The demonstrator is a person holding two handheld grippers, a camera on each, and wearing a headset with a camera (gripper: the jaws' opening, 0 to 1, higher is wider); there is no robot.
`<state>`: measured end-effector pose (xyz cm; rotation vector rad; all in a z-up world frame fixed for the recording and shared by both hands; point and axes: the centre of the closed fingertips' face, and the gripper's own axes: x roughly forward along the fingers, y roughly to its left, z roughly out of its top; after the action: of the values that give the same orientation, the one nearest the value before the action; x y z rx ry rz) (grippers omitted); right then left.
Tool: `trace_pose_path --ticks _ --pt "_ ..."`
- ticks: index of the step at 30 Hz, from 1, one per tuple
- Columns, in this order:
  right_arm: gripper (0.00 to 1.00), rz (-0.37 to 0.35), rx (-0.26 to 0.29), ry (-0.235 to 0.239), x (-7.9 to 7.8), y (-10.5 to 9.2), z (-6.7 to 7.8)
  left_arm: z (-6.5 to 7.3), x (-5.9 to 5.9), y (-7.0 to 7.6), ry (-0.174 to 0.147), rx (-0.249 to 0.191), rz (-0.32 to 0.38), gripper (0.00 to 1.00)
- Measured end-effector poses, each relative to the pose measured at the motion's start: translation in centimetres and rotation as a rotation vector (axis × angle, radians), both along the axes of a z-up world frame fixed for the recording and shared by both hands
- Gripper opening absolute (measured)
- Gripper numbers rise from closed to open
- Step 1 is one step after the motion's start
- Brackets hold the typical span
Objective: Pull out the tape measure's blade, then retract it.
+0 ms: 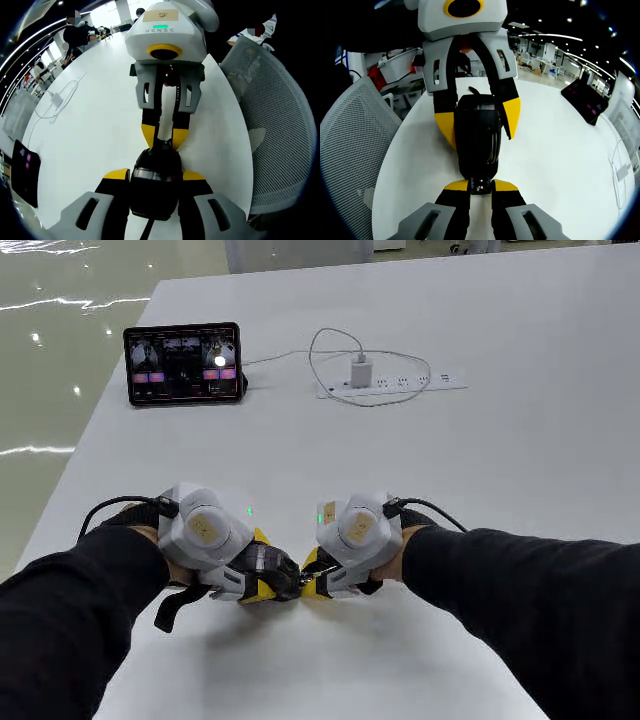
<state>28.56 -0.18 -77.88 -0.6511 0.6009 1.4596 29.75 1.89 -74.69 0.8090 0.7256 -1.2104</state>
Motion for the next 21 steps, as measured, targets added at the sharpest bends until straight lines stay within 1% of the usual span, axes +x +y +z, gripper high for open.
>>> trace_pose_path --ticks 3,5,7,8,9,13,14,18,21 --pt "0.13 0.01 0.015 -0.008 -0.1 -0.07 0.06 -0.01 0.02 0.02 0.003 -0.003 0.001 0.31" --pt "0.12 -0.005 0.041 0.006 -0.08 -0.1 0.13 -0.02 0.02 0.03 0.003 -0.003 0.001 0.31" --pt "0.12 -0.012 0.047 0.013 -0.08 -0.1 0.09 -0.01 0.03 0.08 0.004 -0.004 0.001 0.31" --pt "0.12 -0.007 0.045 0.005 -0.11 -0.07 0.07 0.0 0.06 0.11 0.006 -0.009 0.003 0.31" --pt "0.11 0.018 0.037 -0.025 -0.16 -0.06 0.03 0.02 0.09 0.12 0.004 -0.017 0.001 0.32" --pt "0.11 -0.017 0.067 0.02 -0.02 -0.34 0.06 0.11 0.04 0.18 0.004 -0.034 0.008 0.32" --pt "0.11 -0.022 0.068 0.028 0.03 -0.35 0.01 0.13 0.02 0.21 0.003 -0.036 0.007 0.31" --pt "0.11 -0.018 0.058 0.041 -0.1 -0.37 -0.03 0.14 0.04 0.23 0.004 -0.047 0.011 0.31" --pt "0.11 -0.016 0.055 0.04 -0.14 -0.43 -0.04 0.12 -0.01 0.17 0.007 -0.048 0.011 0.31"
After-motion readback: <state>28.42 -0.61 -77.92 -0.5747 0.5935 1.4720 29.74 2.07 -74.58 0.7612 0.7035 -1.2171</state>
